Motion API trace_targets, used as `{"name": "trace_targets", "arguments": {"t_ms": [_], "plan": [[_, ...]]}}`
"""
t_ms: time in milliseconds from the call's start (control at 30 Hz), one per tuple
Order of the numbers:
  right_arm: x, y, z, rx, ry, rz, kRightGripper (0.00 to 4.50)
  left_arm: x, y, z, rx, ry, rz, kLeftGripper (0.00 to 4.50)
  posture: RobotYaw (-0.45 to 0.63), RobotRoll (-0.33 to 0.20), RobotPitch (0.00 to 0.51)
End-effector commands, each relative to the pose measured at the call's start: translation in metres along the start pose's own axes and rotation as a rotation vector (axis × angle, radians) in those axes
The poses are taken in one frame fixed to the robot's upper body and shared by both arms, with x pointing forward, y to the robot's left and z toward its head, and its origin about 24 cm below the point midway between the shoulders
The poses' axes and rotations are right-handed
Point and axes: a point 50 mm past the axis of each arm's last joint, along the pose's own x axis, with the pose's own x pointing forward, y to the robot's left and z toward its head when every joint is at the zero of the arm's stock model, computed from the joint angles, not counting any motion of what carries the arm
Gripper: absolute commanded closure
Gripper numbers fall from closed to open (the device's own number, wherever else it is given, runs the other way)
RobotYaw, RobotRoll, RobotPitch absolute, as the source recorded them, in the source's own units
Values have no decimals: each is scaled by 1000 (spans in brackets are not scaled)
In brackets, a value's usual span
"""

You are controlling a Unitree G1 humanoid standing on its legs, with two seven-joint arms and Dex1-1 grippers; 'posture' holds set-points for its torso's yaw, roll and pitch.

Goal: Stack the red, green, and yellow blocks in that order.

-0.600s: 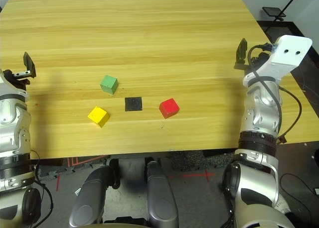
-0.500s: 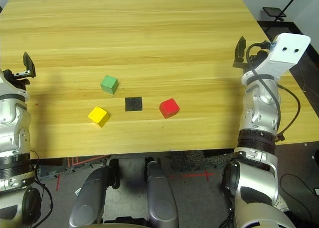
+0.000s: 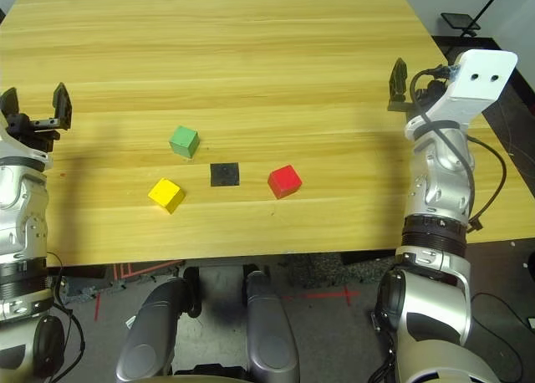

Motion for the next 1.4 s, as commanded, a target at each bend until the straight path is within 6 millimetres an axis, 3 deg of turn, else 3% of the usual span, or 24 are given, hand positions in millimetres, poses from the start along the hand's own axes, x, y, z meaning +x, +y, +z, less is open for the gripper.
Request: {"name": "trace_targets", "arguments": {"t_ms": [33, 167, 367, 600, 700, 900, 1067, 1400], "plan": [[-3, 8, 2, 89, 60, 87, 0, -6, -9, 5, -39, 16, -173, 39, 259, 15, 296], [-9, 25, 14, 169, 132, 180, 0, -6, -29, 18, -80, 49, -417, 39, 245, 11, 318], [-32, 58, 26, 209, 198, 262, 0, -8, -45, 17, -134, 120, -672, 39, 211, -2, 324], [-60, 92, 25, 231, 328, 459, 0, 2, -53, 8, -117, 150, -818, 39, 162, -11, 318], [-82, 102, 16, 187, 428, 585, 0, 8, -54, 6, -84, 150, -862, 39, 152, -13, 318], [-109, 108, 9, 120, 522, 733, 0, 1, -53, 1, -67, 168, -928, 39, 148, -18, 329], [-118, 109, 9, 88, 547, 810, 0, -11, -51, -4, -79, 206, -1036, 39, 155, -20, 330], [-126, 113, 4, -2, 580, 898, 0, 3, -52, 4, -83, 154, -1060, 39, 179, -25, 331]]}}
